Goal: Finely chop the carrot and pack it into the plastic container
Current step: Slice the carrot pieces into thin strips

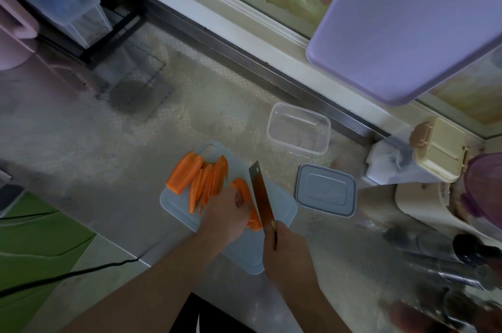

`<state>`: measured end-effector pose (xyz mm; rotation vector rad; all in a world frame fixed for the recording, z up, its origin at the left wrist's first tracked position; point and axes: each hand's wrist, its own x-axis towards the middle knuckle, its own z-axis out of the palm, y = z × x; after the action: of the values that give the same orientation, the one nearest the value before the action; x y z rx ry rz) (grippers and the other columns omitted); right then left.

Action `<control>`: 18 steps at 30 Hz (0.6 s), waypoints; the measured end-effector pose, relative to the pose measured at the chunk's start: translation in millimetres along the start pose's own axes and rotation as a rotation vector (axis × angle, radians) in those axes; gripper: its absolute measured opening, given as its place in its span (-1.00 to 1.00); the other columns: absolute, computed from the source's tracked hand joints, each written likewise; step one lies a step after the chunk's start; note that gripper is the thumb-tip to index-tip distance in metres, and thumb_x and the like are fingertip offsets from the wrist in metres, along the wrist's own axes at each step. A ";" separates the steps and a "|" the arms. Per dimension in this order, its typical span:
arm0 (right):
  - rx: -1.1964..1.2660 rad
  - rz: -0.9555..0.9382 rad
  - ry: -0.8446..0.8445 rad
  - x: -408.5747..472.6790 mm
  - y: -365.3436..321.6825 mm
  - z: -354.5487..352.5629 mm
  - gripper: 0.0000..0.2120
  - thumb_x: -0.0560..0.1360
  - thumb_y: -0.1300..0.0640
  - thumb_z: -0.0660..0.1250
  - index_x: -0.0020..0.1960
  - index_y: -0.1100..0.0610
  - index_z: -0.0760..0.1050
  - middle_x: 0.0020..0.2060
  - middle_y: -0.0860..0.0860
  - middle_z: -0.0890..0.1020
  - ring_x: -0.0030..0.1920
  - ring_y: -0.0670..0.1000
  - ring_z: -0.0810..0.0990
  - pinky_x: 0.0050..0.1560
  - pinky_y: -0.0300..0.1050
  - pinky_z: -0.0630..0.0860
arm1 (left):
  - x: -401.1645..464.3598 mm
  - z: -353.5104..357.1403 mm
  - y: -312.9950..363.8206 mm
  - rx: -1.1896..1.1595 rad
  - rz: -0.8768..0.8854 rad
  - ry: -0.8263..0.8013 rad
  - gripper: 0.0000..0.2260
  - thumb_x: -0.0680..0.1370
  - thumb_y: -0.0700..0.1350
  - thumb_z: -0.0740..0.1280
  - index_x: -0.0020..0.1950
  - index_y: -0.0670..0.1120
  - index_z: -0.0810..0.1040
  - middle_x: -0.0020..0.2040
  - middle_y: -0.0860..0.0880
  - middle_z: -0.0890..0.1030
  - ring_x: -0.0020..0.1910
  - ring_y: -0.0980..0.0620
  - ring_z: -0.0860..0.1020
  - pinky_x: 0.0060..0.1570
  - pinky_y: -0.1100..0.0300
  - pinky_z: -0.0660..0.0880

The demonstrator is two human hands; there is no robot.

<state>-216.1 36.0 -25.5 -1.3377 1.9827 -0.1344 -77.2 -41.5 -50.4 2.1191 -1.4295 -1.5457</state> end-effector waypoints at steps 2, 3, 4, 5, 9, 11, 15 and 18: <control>0.006 -0.008 -0.003 1.3 1.0 0.3 -0.66 0.71 -0.02 0.12 -0.24 -0.04 0.33 -0.42 -0.04 0.49 -0.45 -0.09 0.47 -0.43 -0.24 0.39 | 0.4 1.5 -1.0 -0.025 -0.002 0.018 -0.80 0.66 0.00 0.33 -0.11 -0.06 0.50 -0.29 -0.08 0.68 -0.34 -0.04 0.70 -0.29 -0.11 0.69; 0.004 -0.008 -0.016 2.1 1.2 0.3 -0.66 0.71 -0.04 0.11 -0.23 -0.04 0.33 -0.42 -0.03 0.49 -0.45 -0.10 0.46 -0.43 -0.24 0.38 | 0.3 2.0 -0.8 -0.023 0.004 0.024 -0.81 0.65 0.00 0.33 -0.12 -0.05 0.50 -0.28 -0.08 0.67 -0.33 -0.04 0.70 -0.29 -0.12 0.69; -0.004 -0.006 -0.032 2.7 1.0 0.1 -0.66 0.71 -0.05 0.10 -0.23 -0.04 0.33 -0.41 -0.03 0.49 -0.44 -0.10 0.46 -0.43 -0.25 0.38 | 0.3 2.2 -0.6 -0.012 0.008 0.026 -0.81 0.65 -0.01 0.32 -0.12 -0.04 0.49 -0.27 -0.08 0.67 -0.30 -0.05 0.70 -0.27 -0.14 0.69; -0.011 -0.004 -0.045 3.1 0.8 0.0 -0.66 0.71 -0.07 0.10 -0.22 -0.04 0.34 -0.41 -0.03 0.49 -0.44 -0.10 0.45 -0.43 -0.26 0.37 | 0.1 2.2 0.1 -0.007 0.012 0.022 -0.82 0.65 -0.02 0.31 -0.12 -0.03 0.49 -0.24 -0.08 0.67 -0.28 -0.06 0.70 -0.25 -0.14 0.69; 0.002 0.004 -0.044 2.5 -0.3 -1.9 -0.66 0.71 -0.07 0.10 -0.22 -0.02 0.34 -0.40 -0.04 0.50 -0.43 -0.09 0.46 -0.41 -0.22 0.38 | -0.9 0.3 4.6 0.023 0.043 0.005 -0.82 0.68 -0.04 0.26 -0.11 -0.04 0.48 -0.22 -0.10 0.66 -0.24 -0.08 0.70 -0.20 -0.17 0.68; 0.056 0.022 -0.017 1.8 -1.7 -3.4 -0.68 0.71 -0.07 0.11 -0.19 -0.01 0.38 -0.38 -0.02 0.54 -0.40 -0.06 0.55 -0.40 -0.17 0.45 | -0.9 0.6 4.7 0.029 0.057 0.002 -0.81 0.69 -0.04 0.23 -0.10 -0.04 0.48 -0.23 -0.11 0.66 -0.25 -0.08 0.70 -0.19 -0.17 0.68; 0.038 0.009 -0.039 1.3 -7.1 -6.1 -0.68 0.71 -0.07 0.11 -0.19 -0.04 0.39 -0.40 -0.01 0.53 -0.42 -0.07 0.52 -0.43 -0.21 0.42 | -0.3 2.5 2.8 0.022 0.067 0.016 -0.79 0.69 -0.06 0.21 -0.12 -0.04 0.48 -0.26 -0.11 0.65 -0.28 -0.09 0.69 -0.22 -0.18 0.68; -0.010 0.007 -0.053 1.2 -9.9 -7.3 -0.68 0.71 -0.06 0.09 -0.21 -0.06 0.34 -0.40 -0.04 0.51 -0.44 -0.09 0.48 -0.45 -0.26 0.38 | 0.5 3.7 0.5 0.003 0.059 0.021 -0.79 0.68 -0.09 0.22 -0.15 -0.04 0.47 -0.28 -0.12 0.64 -0.30 -0.11 0.68 -0.26 -0.18 0.67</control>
<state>-213.4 28.3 -16.2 -1.3269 1.9459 -0.0843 -80.4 -40.7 -52.1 2.0692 -1.4740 -1.4965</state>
